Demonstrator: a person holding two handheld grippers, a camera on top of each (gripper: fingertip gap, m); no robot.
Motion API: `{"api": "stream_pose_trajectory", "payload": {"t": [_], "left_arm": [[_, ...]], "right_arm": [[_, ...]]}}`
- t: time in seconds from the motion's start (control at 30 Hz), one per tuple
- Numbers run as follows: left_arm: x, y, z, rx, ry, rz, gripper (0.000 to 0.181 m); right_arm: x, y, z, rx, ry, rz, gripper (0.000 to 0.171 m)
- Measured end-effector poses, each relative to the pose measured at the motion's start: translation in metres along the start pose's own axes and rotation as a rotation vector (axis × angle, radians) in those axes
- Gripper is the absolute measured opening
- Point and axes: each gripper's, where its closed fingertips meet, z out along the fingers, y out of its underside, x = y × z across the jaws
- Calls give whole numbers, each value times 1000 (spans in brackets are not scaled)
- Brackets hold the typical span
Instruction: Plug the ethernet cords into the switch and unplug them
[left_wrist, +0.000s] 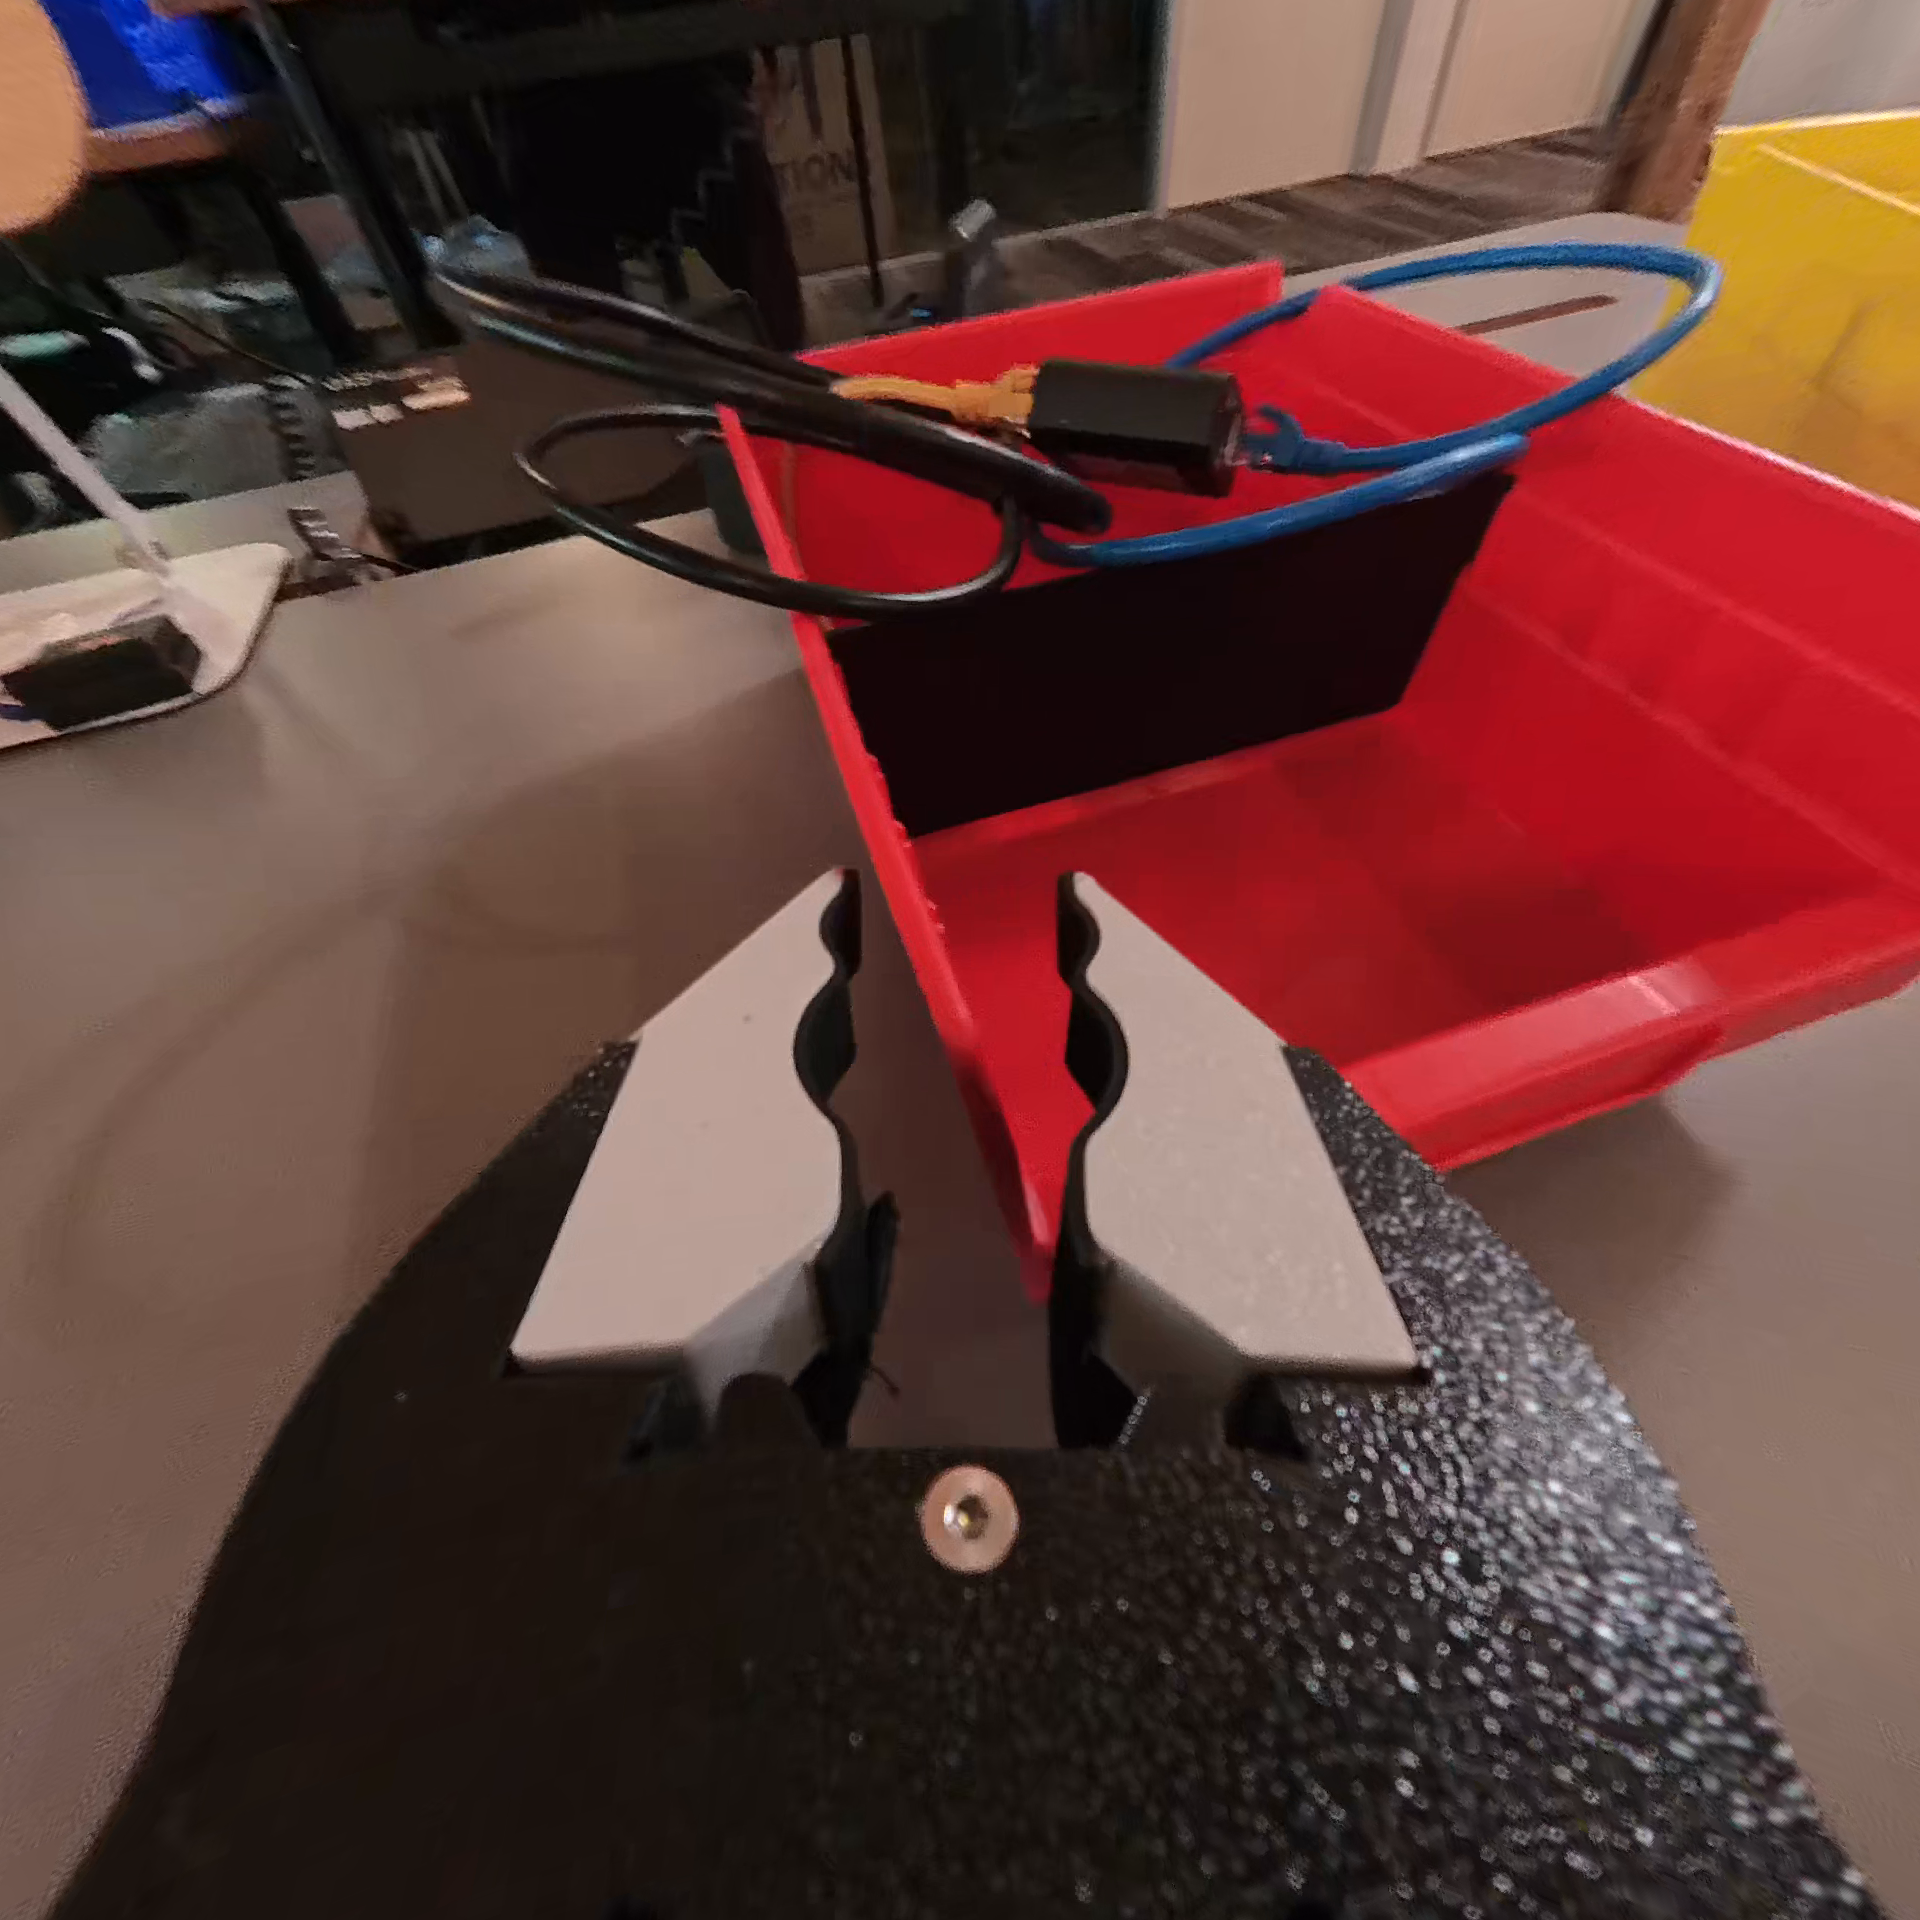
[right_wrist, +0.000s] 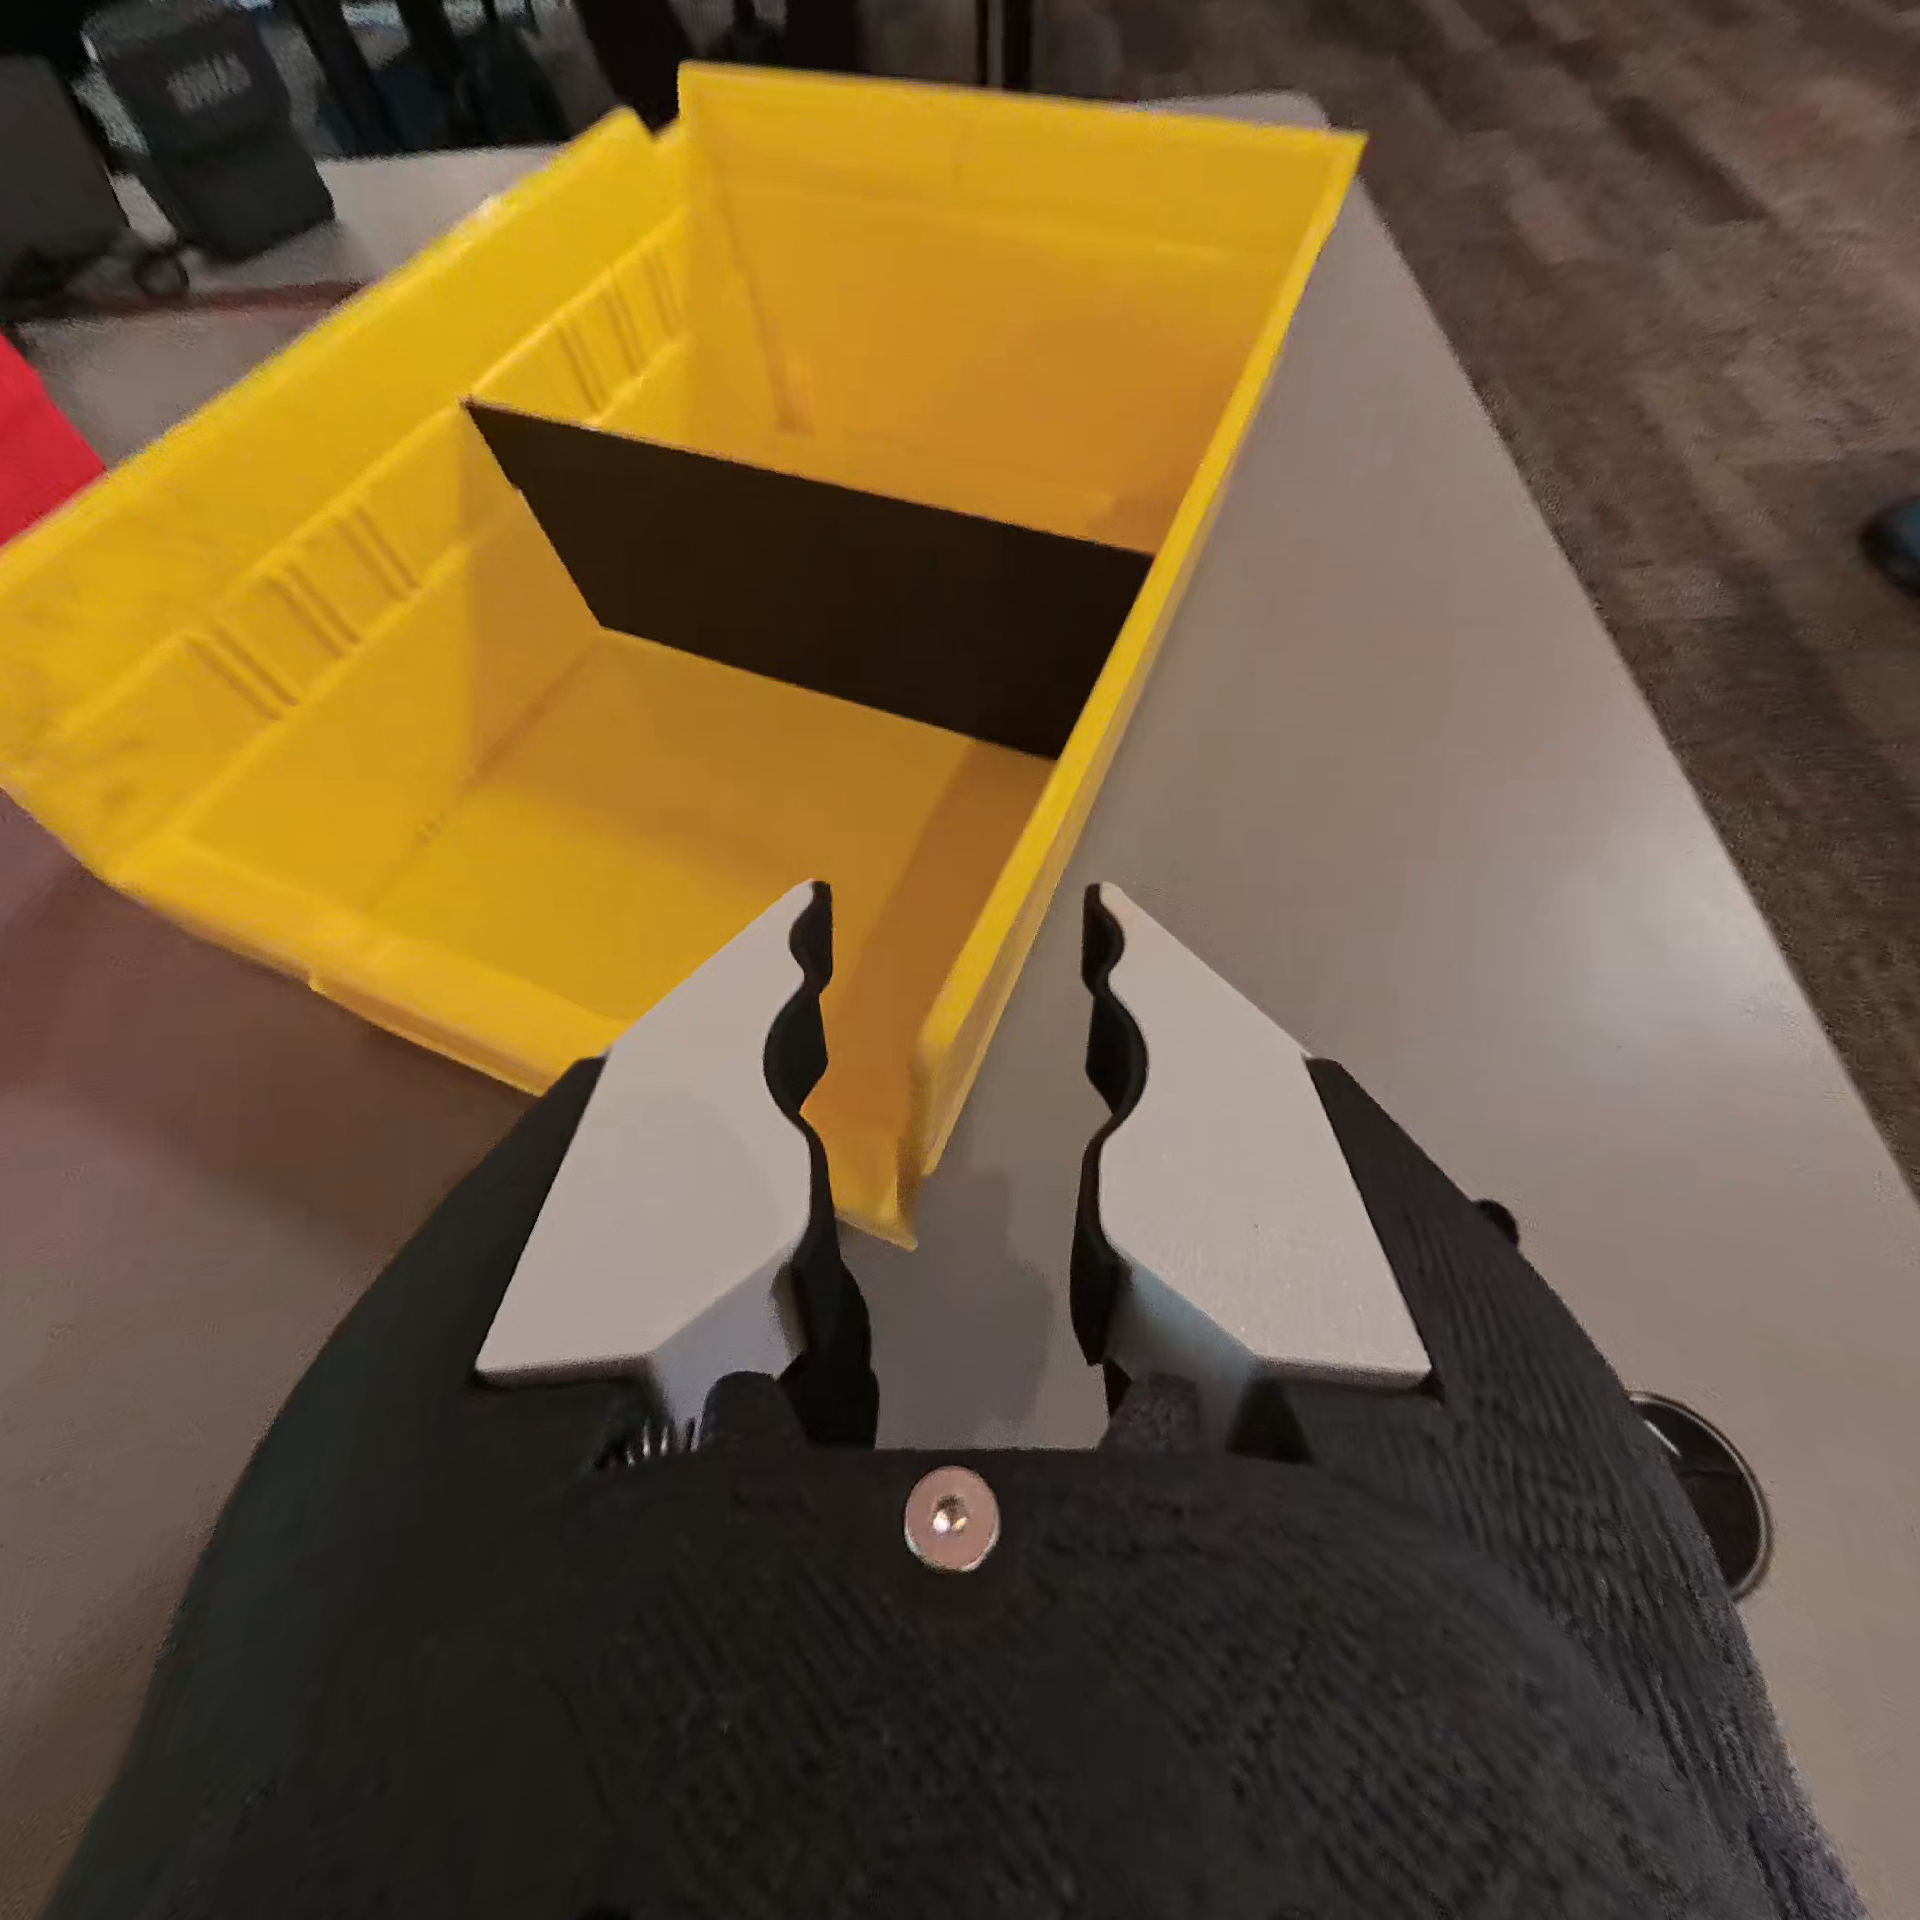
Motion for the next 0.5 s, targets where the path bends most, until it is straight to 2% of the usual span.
{"api": "stream_pose_trajectory", "payload": {"t": [0.1,0.17,0.2,0.37,0.5], "left_arm": [[7,8,3,-53,51,-13,35],[1,9,1,-62,35,-24,21],[-3,9,0,-63,28,-31,12],[-15,12,-1,-60,44,-188,7],[-25,14,-3,-83,-9,-129,2]], "right_arm": [[0,6,5,-35,20,-62,29],[4,4,4,-23,47,-94,20],[5,2,3,-10,49,-96,20],[11,-2,1,23,17,-51,16],[19,-3,0,30,32,-66,15]]}}
